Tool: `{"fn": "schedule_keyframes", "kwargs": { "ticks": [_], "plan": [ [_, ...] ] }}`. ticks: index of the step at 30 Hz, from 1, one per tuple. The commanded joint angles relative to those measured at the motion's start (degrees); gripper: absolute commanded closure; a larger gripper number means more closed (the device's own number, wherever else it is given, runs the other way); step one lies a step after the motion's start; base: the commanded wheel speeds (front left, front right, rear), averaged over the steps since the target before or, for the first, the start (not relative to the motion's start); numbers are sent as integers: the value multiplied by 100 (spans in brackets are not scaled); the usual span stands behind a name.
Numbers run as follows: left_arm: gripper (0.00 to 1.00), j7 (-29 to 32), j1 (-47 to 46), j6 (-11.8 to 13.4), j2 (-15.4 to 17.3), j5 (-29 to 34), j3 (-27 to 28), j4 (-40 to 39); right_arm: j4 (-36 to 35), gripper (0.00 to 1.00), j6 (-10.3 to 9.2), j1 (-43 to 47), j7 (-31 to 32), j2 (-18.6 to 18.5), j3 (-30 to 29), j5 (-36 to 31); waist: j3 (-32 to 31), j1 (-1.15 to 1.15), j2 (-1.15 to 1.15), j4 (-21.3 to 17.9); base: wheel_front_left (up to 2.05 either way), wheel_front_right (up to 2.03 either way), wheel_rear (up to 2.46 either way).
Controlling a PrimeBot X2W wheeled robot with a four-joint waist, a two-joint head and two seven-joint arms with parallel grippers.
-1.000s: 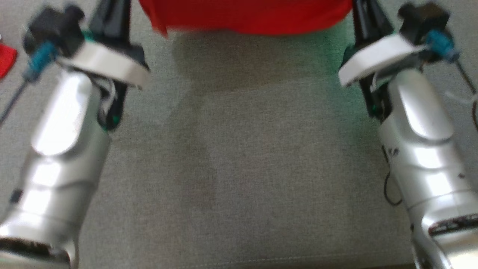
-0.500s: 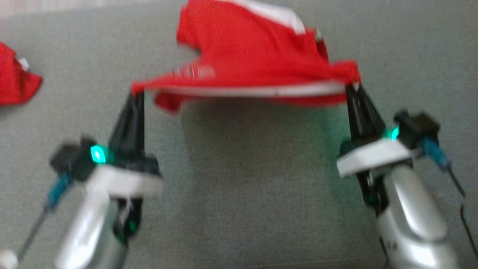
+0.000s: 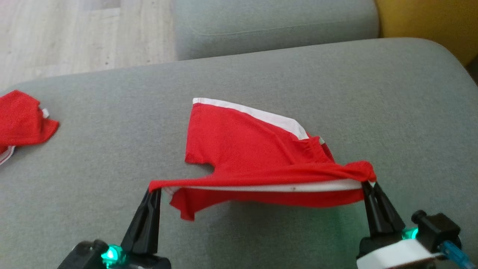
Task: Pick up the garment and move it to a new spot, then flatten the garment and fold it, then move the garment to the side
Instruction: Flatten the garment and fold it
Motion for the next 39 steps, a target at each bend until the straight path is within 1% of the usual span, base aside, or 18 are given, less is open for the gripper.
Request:
{"fn": "schedule_keyframes", "kwargs": {
  "ticks": [1,3,8,11,17,21,24,27,29,34,35,36,37,38,39],
  "plan": [
    [100,44,-221,64,119,-50,251,-217,-262,100,39,-127,82,-33,82,14,38,3,-1,-71,0,0,0],
    [100,117,-271,30,141,-120,256,-133,-288,100,39,-104,149,-33,111,42,116,3,-1,-108,0,0,0],
    [100,199,-865,-266,213,-175,192,481,8,100,39,-338,160,-33,186,146,403,3,-1,-151,0,0,0],
    [100,341,-1451,-437,284,-213,157,972,243,100,39,-638,88,-33,243,193,637,3,-1,-202,0,0,0],
    [100,865,-2930,-691,620,-337,-26,2067,862,100,39,-1546,4,-32,423,328,1136,3,-1,-402,0,0,0],
    [100,1311,-3916,-747,858,-583,-301,2805,1398,100,39,-2213,-69,-32,548,460,1479,3,-1,-550,0,0,0],
    [100,1543,-4528,-753,1010,-860,-639,3227,1811,100,39,-2648,-156,-32,696,593,1689,3,-1,-649,0,0,0],
    [100,1624,-5008,-755,1122,-1128,-919,3604,2194,100,39,-3009,-285,-32,819,742,1841,3,-1,-736,0,0,0],
    [100,1628,-5140,-755,1140,-1208,-998,3729,2316,100,39,-3114,-330,-32,858,789,1873,3,-1,-759,0,0,0],
    [100,1588,-5677,-756,1203,-1491,-1403,4246,2788,100,39,-3514,-512,-32,1061,952,1999,3,-1,-850,0,0,0],
    [100,1572,-5756,-756,1200,-1555,-1466,4343,2856,87,39,-3567,-544,-32,1095,979,2007,3,-1,-861,0,0,0],
    [100,1556,-5831,-756,1204,-1609,-1535,4429,2916,59,39,-3613,-572,-32,1130,1006,2017,3,-1,-876,0,0,0],
    [100,1531,-5904,-756,1216,-1651,-1607,4505,2969,16,39,-3653,-599,-32,1160,1029,2023,3,-1,-888,0,0,0],
    [100,1500,-5966,-756,1227,-1691,-1672,4584,3015,0,39,-3685,-627,-32,1183,1048,2023,3,-1,-900,0,0,0],
    [100,1468,-6021,-756,1241,-1724,-1742,4655,3052,0,39,-3710,-651,-32,1206,1065,2021,3,-1,-913,0,0,0]
  ]
}}
